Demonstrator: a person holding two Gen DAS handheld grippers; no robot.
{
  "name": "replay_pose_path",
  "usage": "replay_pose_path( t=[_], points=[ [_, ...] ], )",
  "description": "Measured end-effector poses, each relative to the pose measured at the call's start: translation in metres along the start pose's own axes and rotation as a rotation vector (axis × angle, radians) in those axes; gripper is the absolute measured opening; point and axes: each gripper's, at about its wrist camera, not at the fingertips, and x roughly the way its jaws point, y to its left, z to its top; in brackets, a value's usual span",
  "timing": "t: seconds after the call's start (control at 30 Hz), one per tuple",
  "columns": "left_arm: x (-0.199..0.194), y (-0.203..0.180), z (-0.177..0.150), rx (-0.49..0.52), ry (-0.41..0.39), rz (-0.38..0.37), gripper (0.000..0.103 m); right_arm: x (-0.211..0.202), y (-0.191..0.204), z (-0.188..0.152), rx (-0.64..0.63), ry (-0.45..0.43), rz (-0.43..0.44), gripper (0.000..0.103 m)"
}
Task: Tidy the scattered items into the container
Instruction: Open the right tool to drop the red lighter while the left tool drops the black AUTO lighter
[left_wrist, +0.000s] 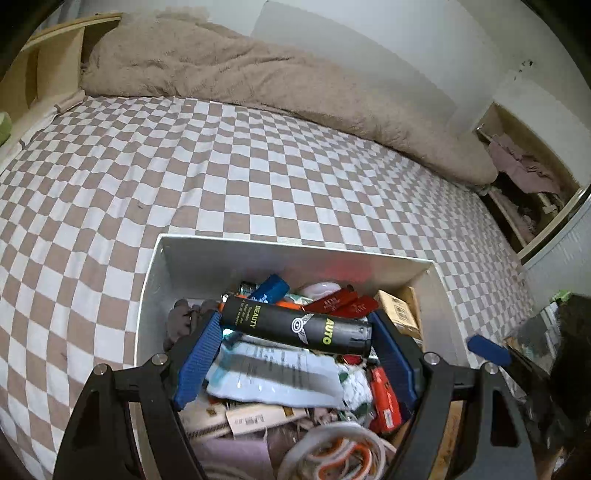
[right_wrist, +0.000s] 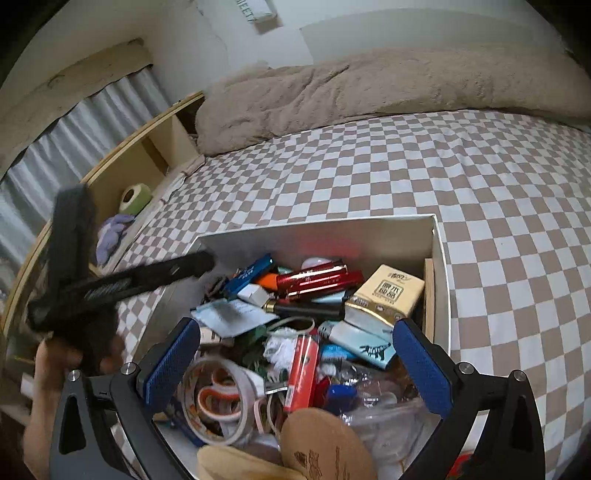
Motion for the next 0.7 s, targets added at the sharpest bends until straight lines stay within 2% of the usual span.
replay_pose_path(
  t=[0.37,0.43,0.47,0.7],
  points=[
    [0.02,0.019,0.014,0.024,-0.035,0.174,0.081,-0.003,-0.001,-0.009,-0.029,0.004,0.052,0.103],
    [0.021,0.022,0.013,0.025,-0.037,0.201,0.088,-0.002,-0.002,-0.01,-0.027,0.003,0.05,0.103],
    [0.021,0.023,0.012,0.023,-0.039,0.207,0.097,-0.002,-0.003,-0.01,-0.024,0.001,0.047,0.103],
    [0.017,0.029,0.01,0.019,-0.051,0.194,0.098,-0.003,-0.006,-0.01,-0.011,0.003,0.042,0.103]
  ],
)
